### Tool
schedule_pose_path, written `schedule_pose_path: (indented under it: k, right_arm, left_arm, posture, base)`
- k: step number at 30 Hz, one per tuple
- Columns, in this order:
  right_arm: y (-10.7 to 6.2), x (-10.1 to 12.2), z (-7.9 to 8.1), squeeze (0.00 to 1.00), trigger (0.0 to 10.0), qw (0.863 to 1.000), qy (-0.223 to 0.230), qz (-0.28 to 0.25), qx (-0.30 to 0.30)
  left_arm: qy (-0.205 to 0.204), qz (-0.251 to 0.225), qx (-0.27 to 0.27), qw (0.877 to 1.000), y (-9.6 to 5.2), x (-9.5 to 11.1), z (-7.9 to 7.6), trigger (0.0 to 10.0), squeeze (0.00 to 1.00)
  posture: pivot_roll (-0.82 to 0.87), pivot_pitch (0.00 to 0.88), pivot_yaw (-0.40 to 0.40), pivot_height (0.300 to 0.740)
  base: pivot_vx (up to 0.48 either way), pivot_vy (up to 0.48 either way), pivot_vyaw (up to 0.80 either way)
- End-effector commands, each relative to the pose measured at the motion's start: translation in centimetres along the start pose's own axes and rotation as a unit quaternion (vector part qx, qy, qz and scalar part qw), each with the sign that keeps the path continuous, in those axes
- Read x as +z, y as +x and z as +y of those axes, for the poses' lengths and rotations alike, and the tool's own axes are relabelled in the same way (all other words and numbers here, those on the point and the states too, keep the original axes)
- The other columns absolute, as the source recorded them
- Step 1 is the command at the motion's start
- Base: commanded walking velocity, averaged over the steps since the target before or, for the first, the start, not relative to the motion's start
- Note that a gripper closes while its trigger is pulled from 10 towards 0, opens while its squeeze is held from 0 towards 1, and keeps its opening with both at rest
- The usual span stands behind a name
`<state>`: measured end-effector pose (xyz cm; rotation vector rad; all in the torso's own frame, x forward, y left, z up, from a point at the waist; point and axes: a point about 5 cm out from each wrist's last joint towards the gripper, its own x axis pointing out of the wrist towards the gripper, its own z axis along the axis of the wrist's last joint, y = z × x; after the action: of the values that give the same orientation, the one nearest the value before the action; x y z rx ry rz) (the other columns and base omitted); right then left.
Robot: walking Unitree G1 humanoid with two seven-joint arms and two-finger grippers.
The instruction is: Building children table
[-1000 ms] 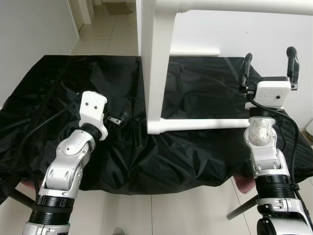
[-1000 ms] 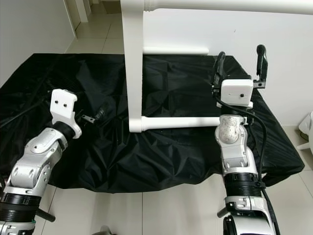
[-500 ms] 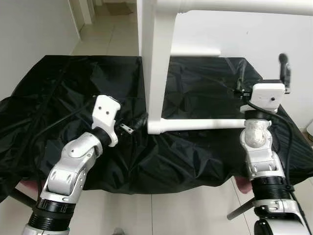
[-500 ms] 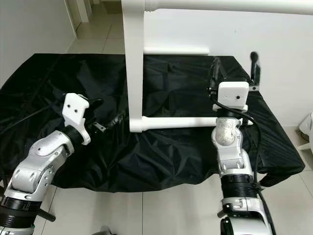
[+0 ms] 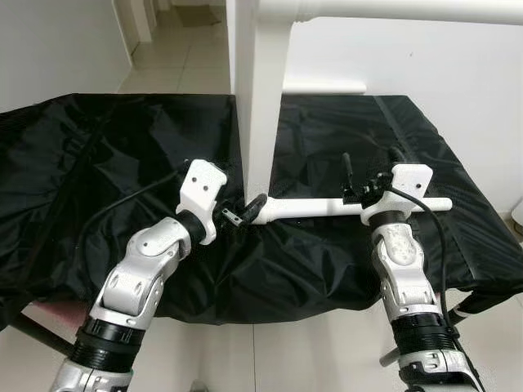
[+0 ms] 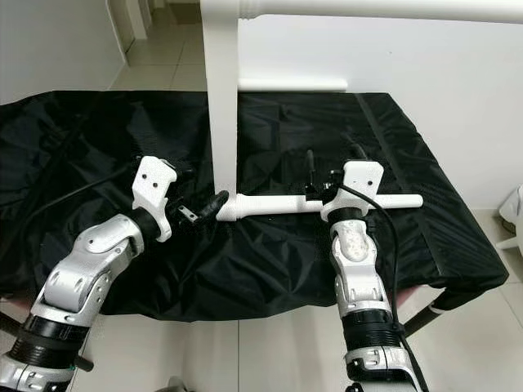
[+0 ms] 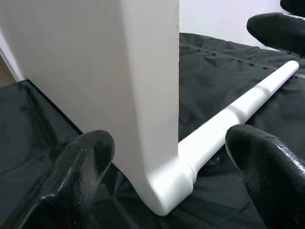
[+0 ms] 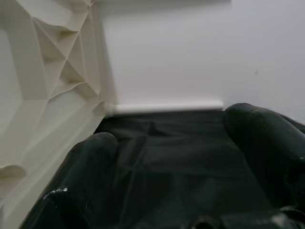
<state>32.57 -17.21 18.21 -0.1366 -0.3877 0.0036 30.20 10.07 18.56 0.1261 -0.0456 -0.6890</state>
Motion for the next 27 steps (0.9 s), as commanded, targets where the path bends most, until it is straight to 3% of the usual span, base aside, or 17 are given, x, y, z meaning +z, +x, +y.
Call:
schedule_pose_path:
  k: [1,3,10,12,17,18,27]
  right_arm:
    - [0.2,-0.1,0.4,0.0,10.0,1.0,0.015,0.01,0.009]
    - [0.8,-0.2,1.7,0.0,10.0,0.999,0.039,0.018,0.025]
    - [1.6,0.2,3.3,0.0,10.0,0.997,0.063,0.017,0.05]
    - [2.1,0.6,4.5,0.0,10.0,0.995,0.076,0.014,0.066]
    - [2.5,0.8,5.3,0.0,10.0,0.993,0.087,0.015,0.079]
    - [2.8,1.0,5.6,0.0,10.0,0.992,0.09,0.016,0.086]
    - [3.9,1.6,6.3,0.0,10.0,0.99,0.103,0.013,0.09]
  left_arm:
    - [-0.007,0.015,0.032,0.999,0.2,-0.2,0.6,10.0,0.0]
    - [-0.036,0.027,0.072,0.996,0.6,-0.3,1.3,10.0,0.0]
    - [-0.054,0.033,0.098,0.993,-0.2,-0.4,2.2,10.0,0.0]
    - [-0.042,0.046,0.138,0.988,-1.8,-0.5,3.9,10.0,0.0]
    - [-0.032,0.047,0.146,0.988,-3.3,-0.1,4.7,10.0,0.0]
    - [-0.029,0.049,0.142,0.988,-4.2,0.2,5.0,10.0,0.0]
    - [-0.023,0.056,0.195,0.979,-5.5,0.6,6.9,10.0,0.0]
  posture:
    - [-0.04,0.0,0.043,0.74]
    - [-0.04,0.0,0.041,0.74]
    - [-0.03,0.006,0.034,0.74]
    - [-0.01,0.046,0.02,0.74]
    - [0.01,0.091,0.006,0.74]
    - [0.01,0.112,-0.003,0.74]
    - [0.03,0.181,-0.017,0.74]
  base:
    - [0.0,0.0,0.0]
    - [0.0,0.0,0.0]
    - [0.0,0.0,0.0]
    - [0.0,0.0,0.0]
    - [0.0,0.0,0.0]
    - [0.0,0.0,0.0]
    - [0.0,0.0,0.0]
